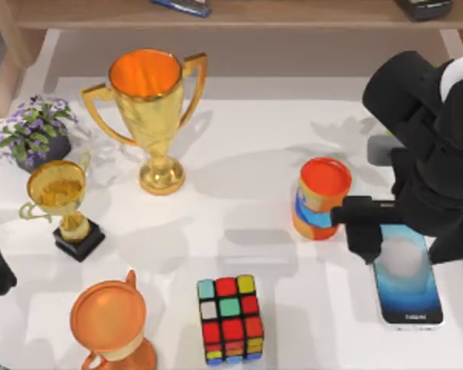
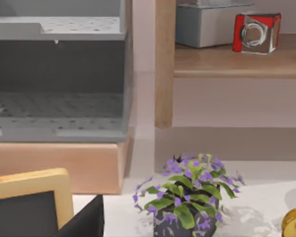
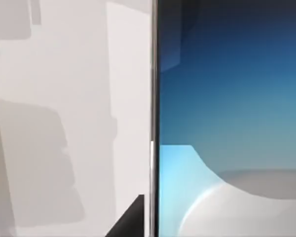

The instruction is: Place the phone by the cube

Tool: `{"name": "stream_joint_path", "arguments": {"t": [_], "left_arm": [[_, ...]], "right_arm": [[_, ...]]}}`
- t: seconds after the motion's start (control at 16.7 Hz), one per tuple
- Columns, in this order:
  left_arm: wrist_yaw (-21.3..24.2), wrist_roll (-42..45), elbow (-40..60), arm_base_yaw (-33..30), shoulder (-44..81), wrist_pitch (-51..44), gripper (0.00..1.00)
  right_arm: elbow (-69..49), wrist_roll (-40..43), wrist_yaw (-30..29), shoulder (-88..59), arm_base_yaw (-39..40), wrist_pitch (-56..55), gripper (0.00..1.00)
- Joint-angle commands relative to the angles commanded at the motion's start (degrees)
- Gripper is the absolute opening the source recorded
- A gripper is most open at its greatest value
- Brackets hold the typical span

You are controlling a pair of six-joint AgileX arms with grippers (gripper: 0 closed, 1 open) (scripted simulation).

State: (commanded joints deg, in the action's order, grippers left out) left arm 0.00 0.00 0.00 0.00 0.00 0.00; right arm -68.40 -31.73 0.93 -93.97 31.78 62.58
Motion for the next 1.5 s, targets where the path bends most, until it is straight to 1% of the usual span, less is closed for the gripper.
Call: {"name": "stream_joint_path", "arguments": {"t": [0.18,0.42,1.08,1.5], "left_arm": [[0.0,0.0,0.0,0.0,0.0,0.0,1.0],[0.0,0.0,0.0,0.0,0.0,0.0,1.0],[0.0,0.0,0.0,0.0,0.0,0.0,1.0],[0.0,0.0,0.0,0.0,0.0,0.0,1.0]], "right_arm": [[2.1,-5.8,-0.5,-0.6,5.2,-1.2,0.0],[3.3,-10.1,-1.2,-1.2,9.3,-2.9,0.0],[3.4,-10.7,-1.2,-1.3,9.7,-3.7,0.0],[4.6,-10.5,0.7,-1.7,10.1,-6.5,0.0]]}}
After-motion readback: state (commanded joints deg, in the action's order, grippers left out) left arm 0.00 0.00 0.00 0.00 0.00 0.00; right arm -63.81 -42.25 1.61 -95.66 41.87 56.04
